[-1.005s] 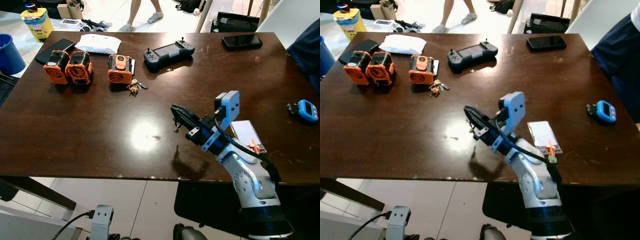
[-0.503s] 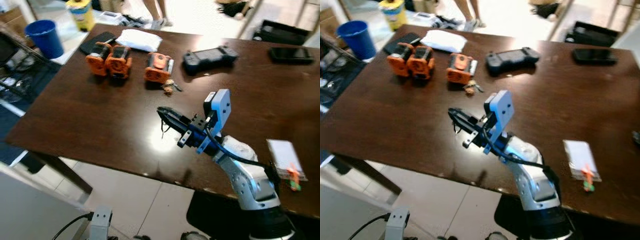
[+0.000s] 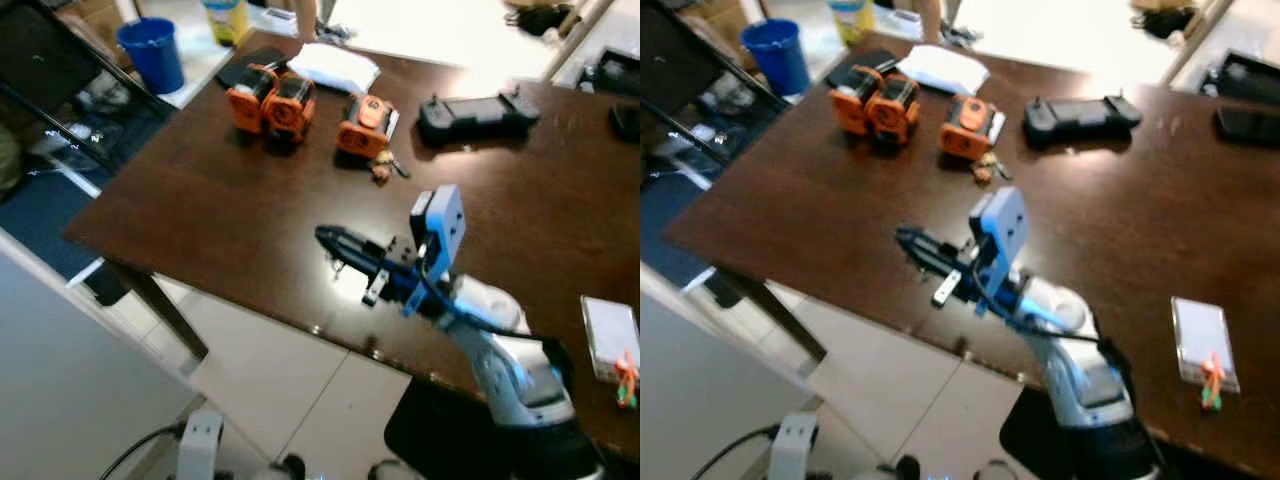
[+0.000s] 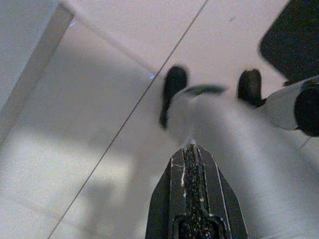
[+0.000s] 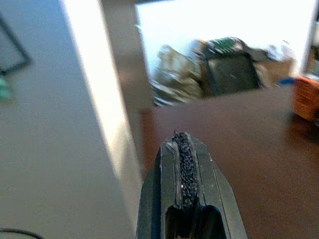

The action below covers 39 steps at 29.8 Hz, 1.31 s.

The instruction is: Hang keys on a hook

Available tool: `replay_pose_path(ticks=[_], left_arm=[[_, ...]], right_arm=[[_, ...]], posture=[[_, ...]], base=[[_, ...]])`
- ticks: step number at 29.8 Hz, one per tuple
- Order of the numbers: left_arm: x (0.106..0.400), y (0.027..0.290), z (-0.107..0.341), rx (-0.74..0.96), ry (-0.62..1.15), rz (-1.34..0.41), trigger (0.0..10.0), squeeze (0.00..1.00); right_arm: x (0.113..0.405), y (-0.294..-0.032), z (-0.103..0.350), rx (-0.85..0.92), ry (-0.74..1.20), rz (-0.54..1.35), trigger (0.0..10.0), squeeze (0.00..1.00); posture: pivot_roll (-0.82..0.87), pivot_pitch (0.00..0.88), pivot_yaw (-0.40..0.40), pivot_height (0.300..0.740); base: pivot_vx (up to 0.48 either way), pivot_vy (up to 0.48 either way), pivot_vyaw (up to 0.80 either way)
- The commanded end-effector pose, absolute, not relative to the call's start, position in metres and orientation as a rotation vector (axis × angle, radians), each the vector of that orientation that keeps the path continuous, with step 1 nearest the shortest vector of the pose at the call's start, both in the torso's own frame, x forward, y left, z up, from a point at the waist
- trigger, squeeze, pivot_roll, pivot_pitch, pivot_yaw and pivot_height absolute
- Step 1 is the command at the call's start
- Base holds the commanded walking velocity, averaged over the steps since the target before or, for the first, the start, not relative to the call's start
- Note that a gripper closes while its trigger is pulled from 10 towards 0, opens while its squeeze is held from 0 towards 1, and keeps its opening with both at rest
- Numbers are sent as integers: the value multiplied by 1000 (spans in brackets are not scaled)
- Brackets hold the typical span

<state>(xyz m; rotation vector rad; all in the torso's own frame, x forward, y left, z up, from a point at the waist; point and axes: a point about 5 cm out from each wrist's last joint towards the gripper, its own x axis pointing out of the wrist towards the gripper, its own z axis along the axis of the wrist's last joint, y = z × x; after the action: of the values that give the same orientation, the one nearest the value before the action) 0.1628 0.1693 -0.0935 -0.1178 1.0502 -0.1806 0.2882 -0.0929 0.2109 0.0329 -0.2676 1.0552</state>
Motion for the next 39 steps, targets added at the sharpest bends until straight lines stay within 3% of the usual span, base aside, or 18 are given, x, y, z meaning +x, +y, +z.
replay_pose_path(ticks=[1, 6, 39], left_arm=[[144, 172, -101, -121, 1126, -166, 10000, 0], [144, 172, -101, -118, 1125, -165, 10000, 0], [147, 173, -100, -73, 1097, -191, 10000, 0]], right_arm=[[285, -90, 210, 32, -261, 1081, 0, 0], [285, -90, 210, 30, -260, 1083, 0, 0], [289, -85, 236, 27, -355, 1109, 0, 0]], posture=[[-144, 115, 86, 740], [-144, 115, 86, 740], [-142, 97, 72, 740]], base=[[-446, 0, 731], [-426, 0, 738], [0, 0, 737]])
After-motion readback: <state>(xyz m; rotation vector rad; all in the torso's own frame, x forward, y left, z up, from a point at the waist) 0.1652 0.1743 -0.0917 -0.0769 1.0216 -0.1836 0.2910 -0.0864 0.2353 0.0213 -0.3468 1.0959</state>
